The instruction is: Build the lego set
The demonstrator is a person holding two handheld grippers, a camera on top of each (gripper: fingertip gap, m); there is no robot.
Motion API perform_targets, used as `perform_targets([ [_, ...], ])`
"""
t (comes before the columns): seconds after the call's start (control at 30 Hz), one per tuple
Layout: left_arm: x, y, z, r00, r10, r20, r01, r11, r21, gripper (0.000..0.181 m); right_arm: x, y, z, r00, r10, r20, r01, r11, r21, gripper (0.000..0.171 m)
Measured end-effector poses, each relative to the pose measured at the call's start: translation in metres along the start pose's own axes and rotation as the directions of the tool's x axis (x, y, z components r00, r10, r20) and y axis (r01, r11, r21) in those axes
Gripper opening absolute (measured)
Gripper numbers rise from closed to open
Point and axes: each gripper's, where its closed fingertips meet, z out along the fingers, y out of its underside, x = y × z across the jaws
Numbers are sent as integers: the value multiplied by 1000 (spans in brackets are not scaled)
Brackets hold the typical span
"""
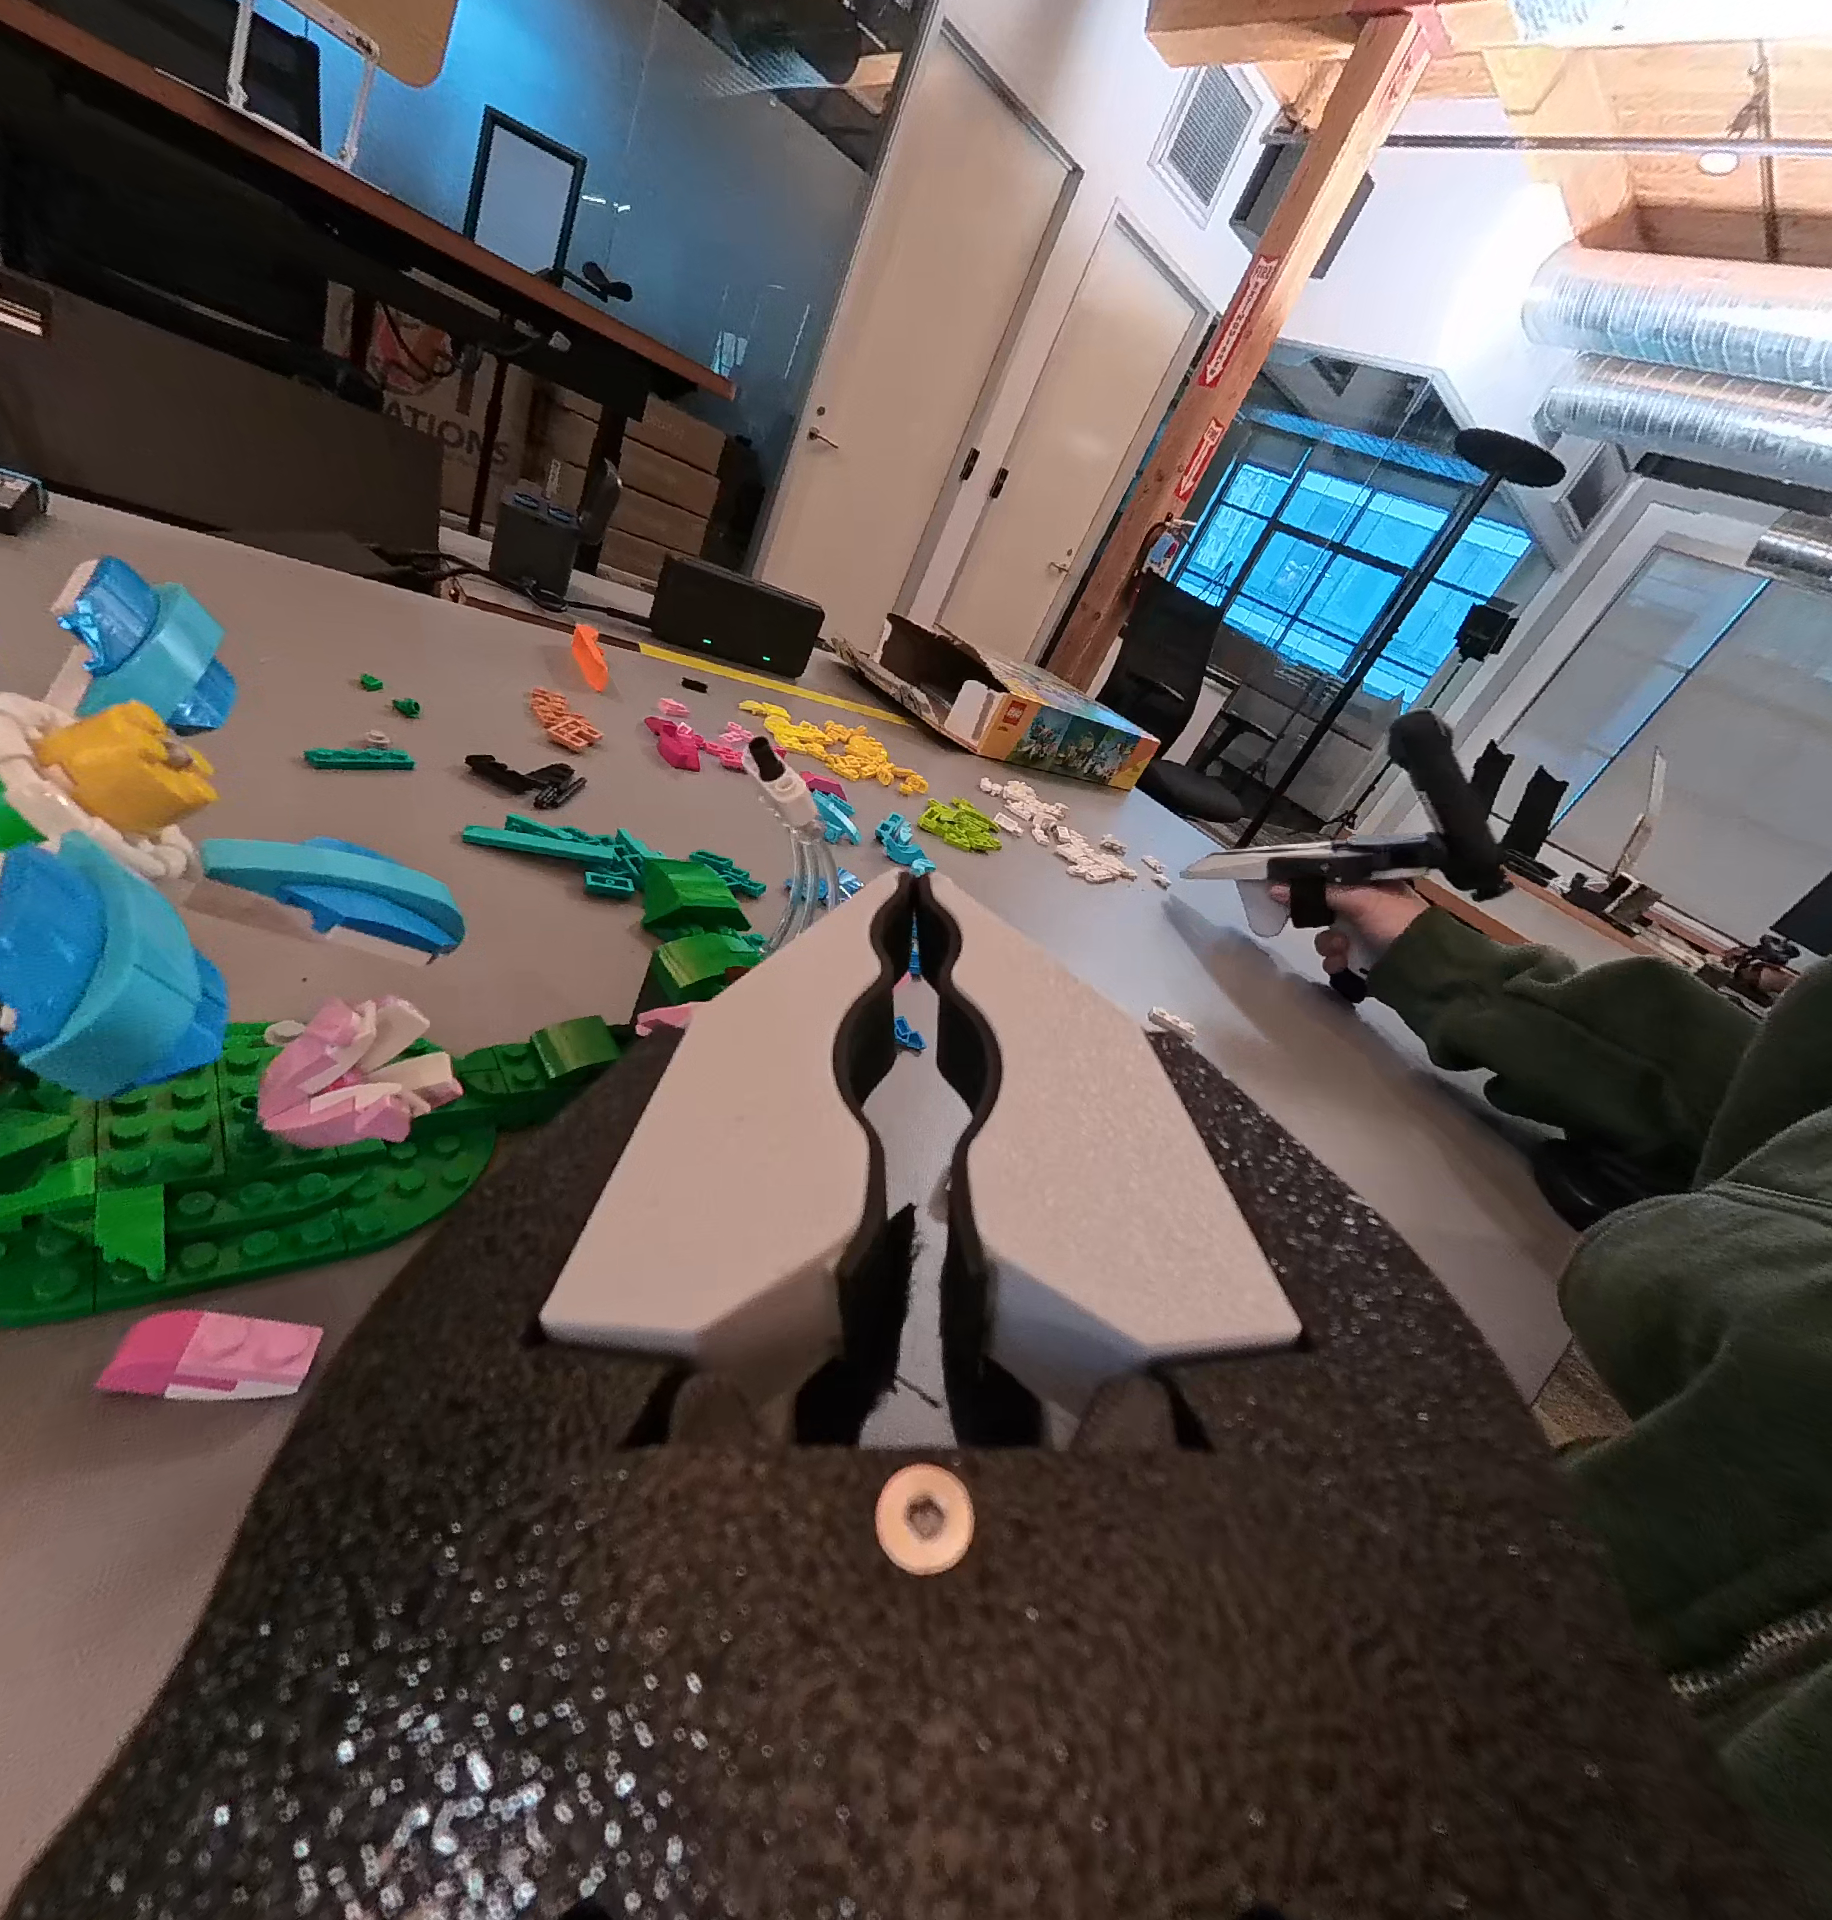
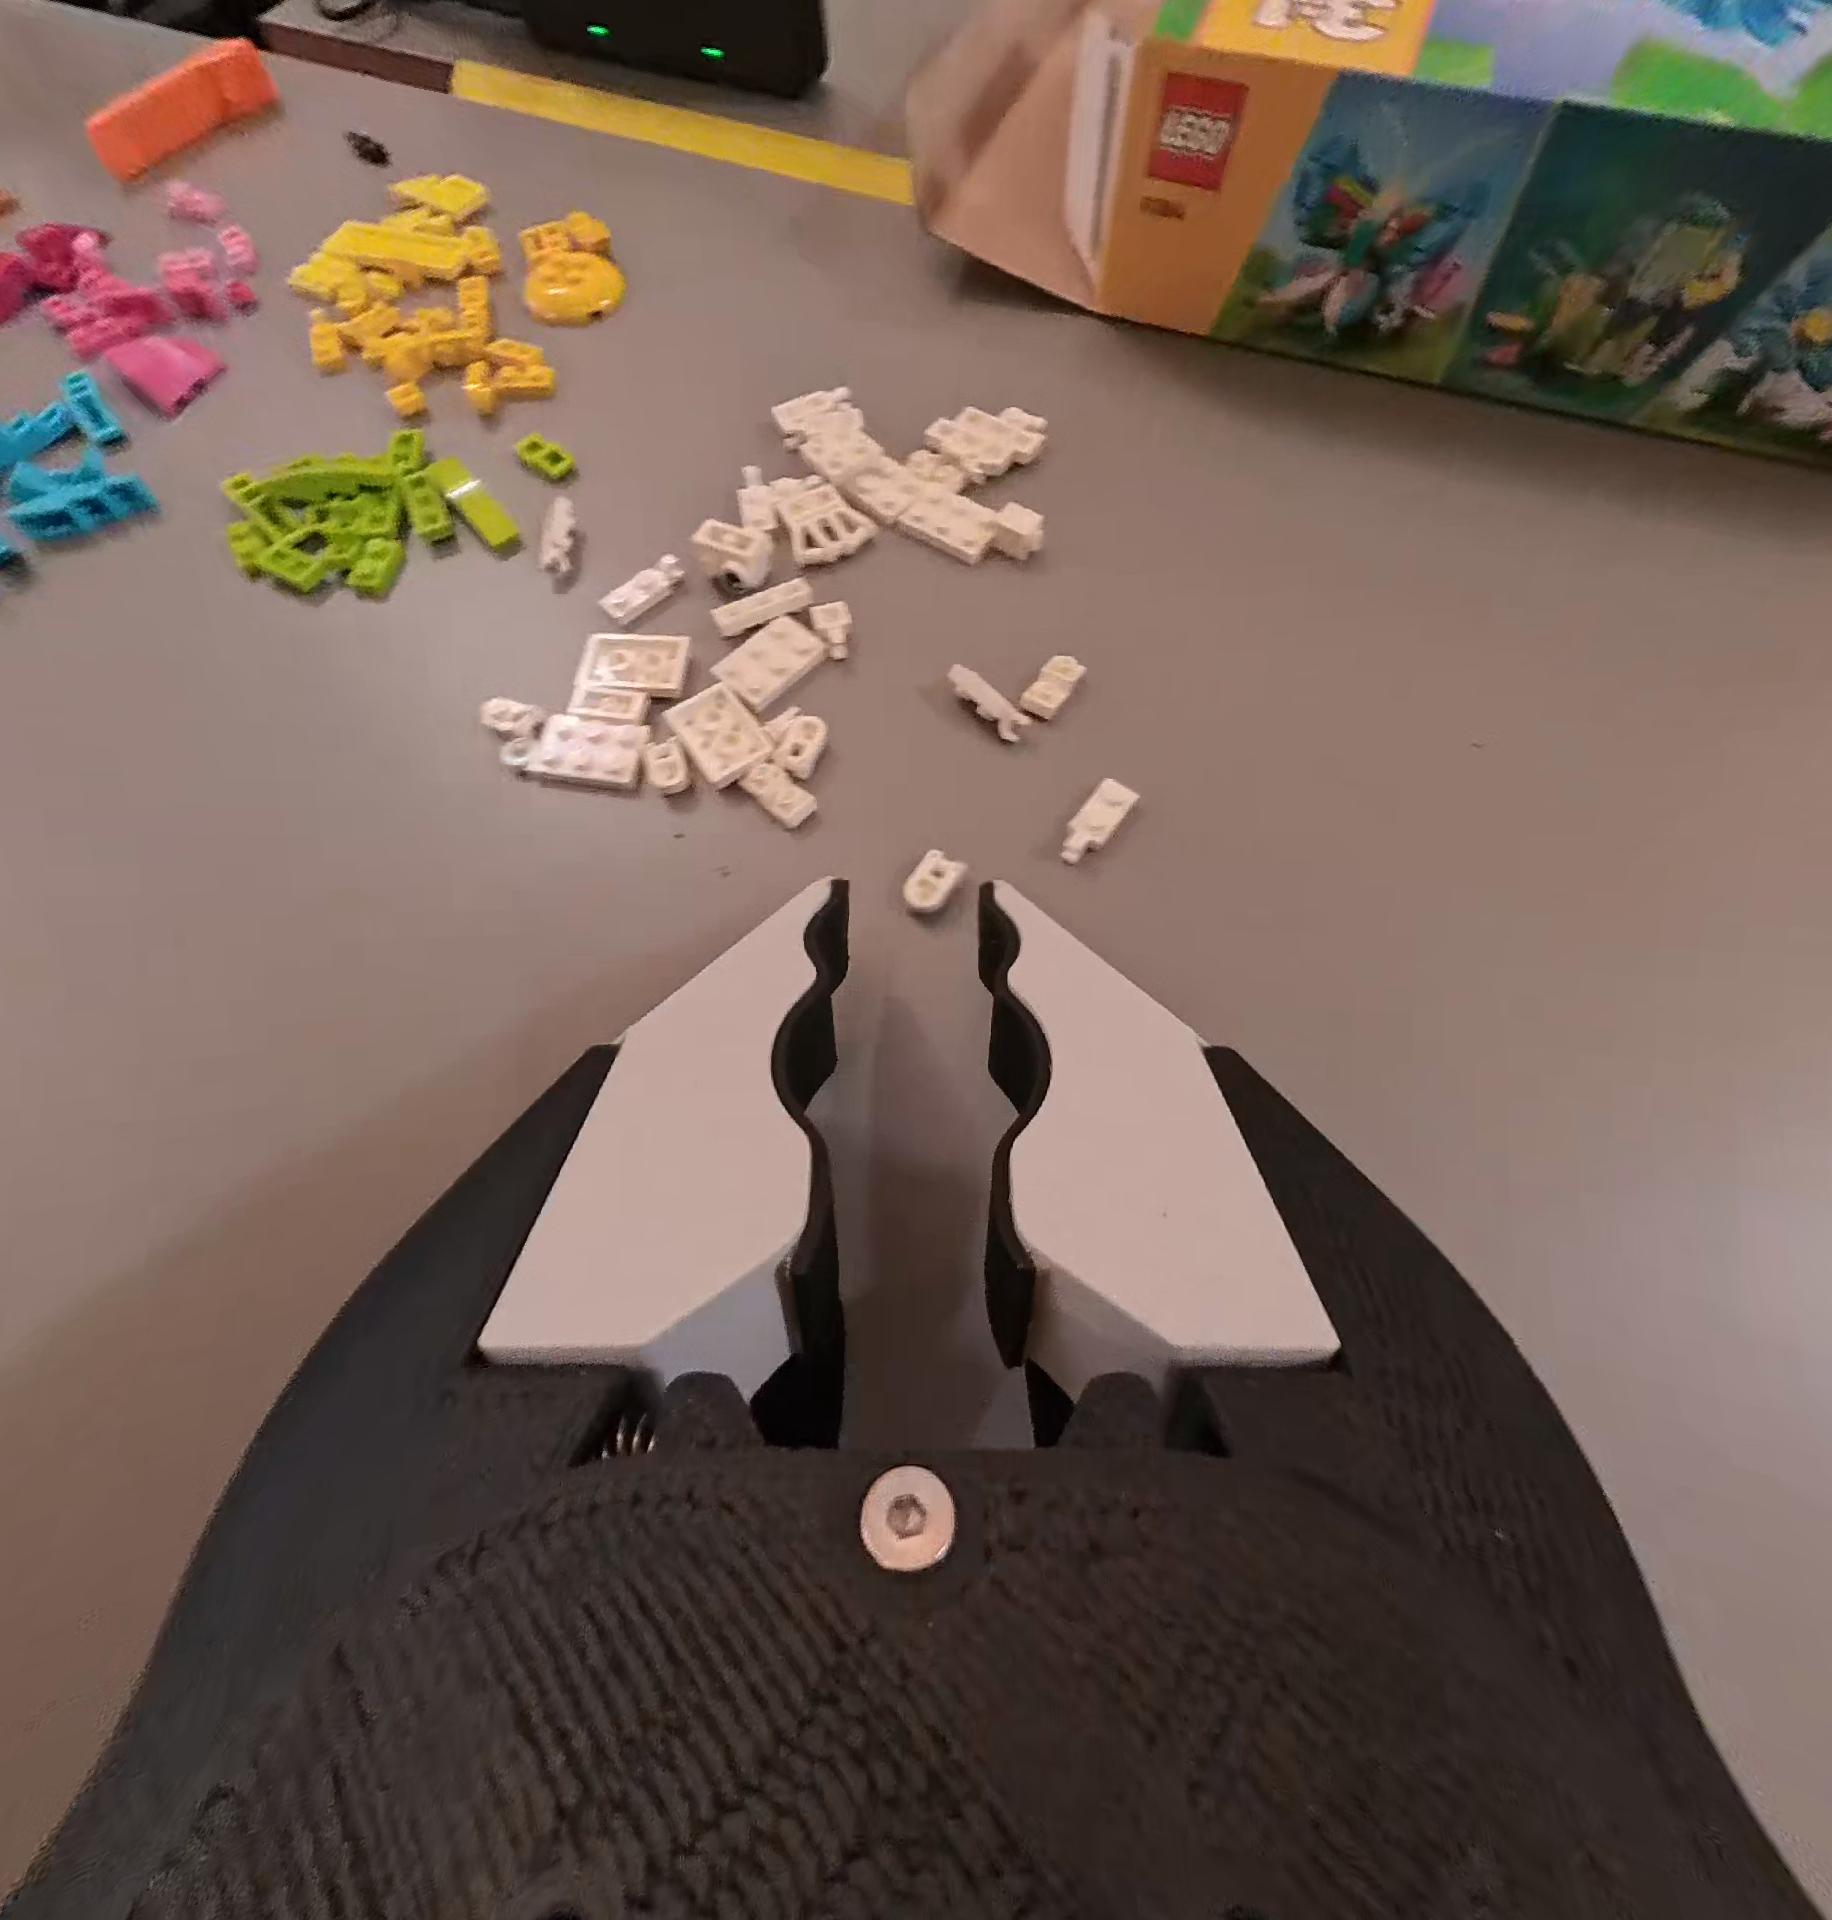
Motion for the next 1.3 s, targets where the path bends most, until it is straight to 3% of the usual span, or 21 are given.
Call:
perform_targets([
  [0.13,0,0,0,1000,-2,-1,2,1000,-3,0,24,1,6,997,62,-50,-63,998,-27,23],
  [0.27,0,1,1,1000,-11,-6,11,1000,-7,0,34,-9,10,988,155,-9,-155,988,19,20],
  [0.47,0,1,1,1000,-23,-12,23,1000,-10,0,-3,-28,24,987,-50,155,41,997,61,12],
  [0.67,2,2,2,999,-26,-24,26,1000,-11,0,-15,-39,45,965,-93,244,84,995,48,8],
  [1.1,1,3,3,999,-38,-21,37,999,-17,0,-23,-30,68,952,-101,289,129,988,-81,11],
  [1.3,1,4,4,999,-42,-26,41,999,-23,0,-22,-32,70,956,-132,262,156,985,-74,0],
])
